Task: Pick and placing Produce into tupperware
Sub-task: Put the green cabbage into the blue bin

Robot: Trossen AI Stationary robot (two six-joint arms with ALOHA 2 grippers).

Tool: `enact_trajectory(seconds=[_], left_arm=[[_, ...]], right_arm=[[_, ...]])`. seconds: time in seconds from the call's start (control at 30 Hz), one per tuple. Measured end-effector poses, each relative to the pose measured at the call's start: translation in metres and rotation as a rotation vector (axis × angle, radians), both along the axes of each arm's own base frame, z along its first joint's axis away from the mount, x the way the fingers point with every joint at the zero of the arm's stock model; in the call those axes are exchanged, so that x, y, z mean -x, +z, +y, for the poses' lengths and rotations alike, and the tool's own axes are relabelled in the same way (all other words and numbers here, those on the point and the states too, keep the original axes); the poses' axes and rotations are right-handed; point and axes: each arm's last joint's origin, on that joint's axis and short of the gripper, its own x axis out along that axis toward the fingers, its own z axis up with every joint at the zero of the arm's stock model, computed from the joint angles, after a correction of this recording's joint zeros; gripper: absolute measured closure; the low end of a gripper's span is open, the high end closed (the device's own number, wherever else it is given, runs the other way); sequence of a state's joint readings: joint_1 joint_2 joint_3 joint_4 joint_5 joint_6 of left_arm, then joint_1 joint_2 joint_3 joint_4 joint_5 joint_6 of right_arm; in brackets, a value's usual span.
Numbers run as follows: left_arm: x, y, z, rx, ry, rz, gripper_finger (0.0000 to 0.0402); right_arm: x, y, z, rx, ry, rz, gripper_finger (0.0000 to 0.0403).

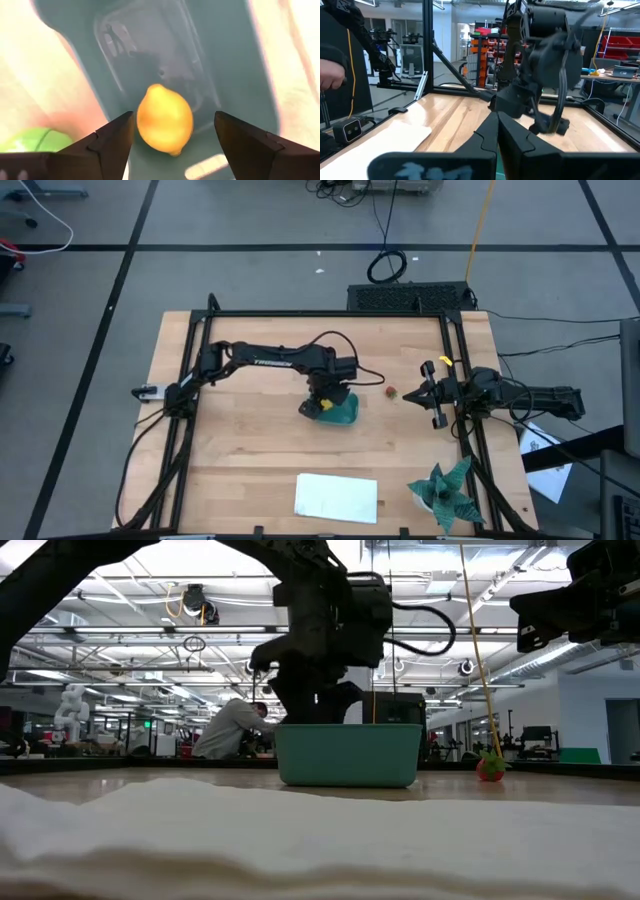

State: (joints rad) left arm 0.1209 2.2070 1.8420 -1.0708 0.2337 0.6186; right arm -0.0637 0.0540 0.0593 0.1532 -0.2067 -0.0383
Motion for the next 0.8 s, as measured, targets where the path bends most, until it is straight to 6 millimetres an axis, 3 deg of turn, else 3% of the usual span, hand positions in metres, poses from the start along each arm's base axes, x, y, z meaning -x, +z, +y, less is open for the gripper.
enact_trajectory(seconds=[0.17, 0.37, 0.8], left_arm=[[0.003, 0.017, 0.001, -0.004, 0.014, -0.048, 0.0126], [0.003, 0.02, 0.001, -0.004, 0.021, -0.06, 0.0138], [0.002, 0.019, 0.002, -0.075, 0.026, -0.059, 0.032]], right_arm=[[0.0, 0.0, 0.0, 0.0, 0.0, -0.003, 0.0403], [0.0, 0.0, 0.0, 0.0, 0.0, -0.004, 0.0403], [0.0, 0.0, 0.0, 0.0, 0.0, -0.005, 0.0403]])
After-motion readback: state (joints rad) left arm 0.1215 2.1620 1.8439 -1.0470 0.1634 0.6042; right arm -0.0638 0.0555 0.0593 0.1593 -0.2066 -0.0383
